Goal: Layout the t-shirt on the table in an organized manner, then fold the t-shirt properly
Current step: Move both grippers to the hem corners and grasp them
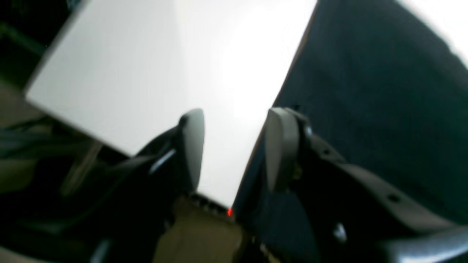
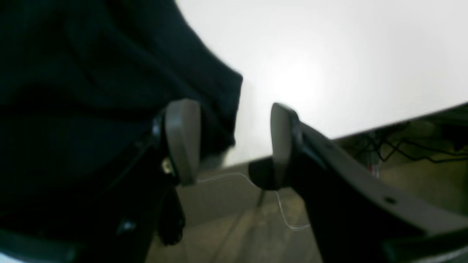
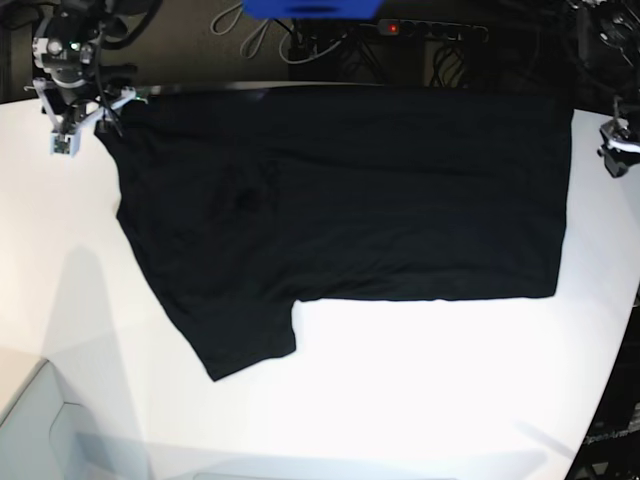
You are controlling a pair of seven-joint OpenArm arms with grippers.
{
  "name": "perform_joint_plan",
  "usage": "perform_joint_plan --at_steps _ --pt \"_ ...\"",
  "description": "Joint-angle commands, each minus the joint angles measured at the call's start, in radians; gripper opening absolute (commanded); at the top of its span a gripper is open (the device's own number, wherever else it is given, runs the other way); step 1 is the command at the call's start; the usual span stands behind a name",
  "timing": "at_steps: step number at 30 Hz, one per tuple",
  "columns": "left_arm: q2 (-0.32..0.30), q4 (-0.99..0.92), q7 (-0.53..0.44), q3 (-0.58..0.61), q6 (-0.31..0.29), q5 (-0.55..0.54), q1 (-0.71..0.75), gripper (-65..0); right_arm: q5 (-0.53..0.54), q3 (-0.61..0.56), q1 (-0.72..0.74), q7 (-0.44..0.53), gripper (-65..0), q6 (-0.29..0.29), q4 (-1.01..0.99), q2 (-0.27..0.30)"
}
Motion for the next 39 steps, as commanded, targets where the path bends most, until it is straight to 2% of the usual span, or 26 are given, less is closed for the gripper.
perform_joint_plan --at_steps 1,11,14,17,19,21,24,26,32,39 --pt "-0.020 0.021 -0.019 -0.008 -0.005 -0.011 -0.017 -37.9 0.001 0.004 0.006 0.017 -33.6 -0.009 0.020 0.008" --pt "-0.019 -0.035 -0.019 -0.004 0.004 0.001 -0.182 -37.9 0.003 0.000 0.047 0.023 -33.6 -0.009 0.052 0.002" --pt "-0.019 -0.084 -0.019 -0.004 0.006 0.001 -0.245 -37.9 0.001 -0.003 0.103 0.018 -33.5 -0.009 0.049 0.011" --pt "-0.020 -0.167 -0.027 0.012 0.006 0.002 -0.311 -37.8 0.001 -0.055 0.168 0.017 -33.5 -0.009 0.043 0.048" --pt "-0.029 -0.234 -0.031 0.081 0.006 0.012 -0.339 -35.0 0.001 -0.128 0.211 0.015 -33.5 -0.009 0.020 0.079" --pt "-0.043 -0.276 -0.039 0.138 0.006 0.052 -0.374 -28.1 0.000 -0.183 0.251 0.015 -33.5 -0.009 0.002 0.100" --pt "-0.040 -0.319 -0.102 0.213 0.007 0.144 -0.417 -16.4 -0.002 -0.246 0.314 0.015 -33.5 -0.009 -0.040 0.108" --pt "-0.040 -0.357 -0.171 0.262 0.007 0.223 -0.443 -11.5 -0.002 -0.267 0.373 0.015 -33.5 -0.009 -0.097 0.109" --pt "-0.043 -0.539 -0.306 0.339 0.007 0.388 -0.535 -10.5 -0.002 -0.267 0.495 0.015 -33.6 -0.009 -0.262 0.108" --pt "-0.046 -0.799 -0.488 0.367 0.007 0.539 -0.640 -10.4 -0.002 -0.269 0.546 0.017 -33.6 -0.009 -0.305 0.108"
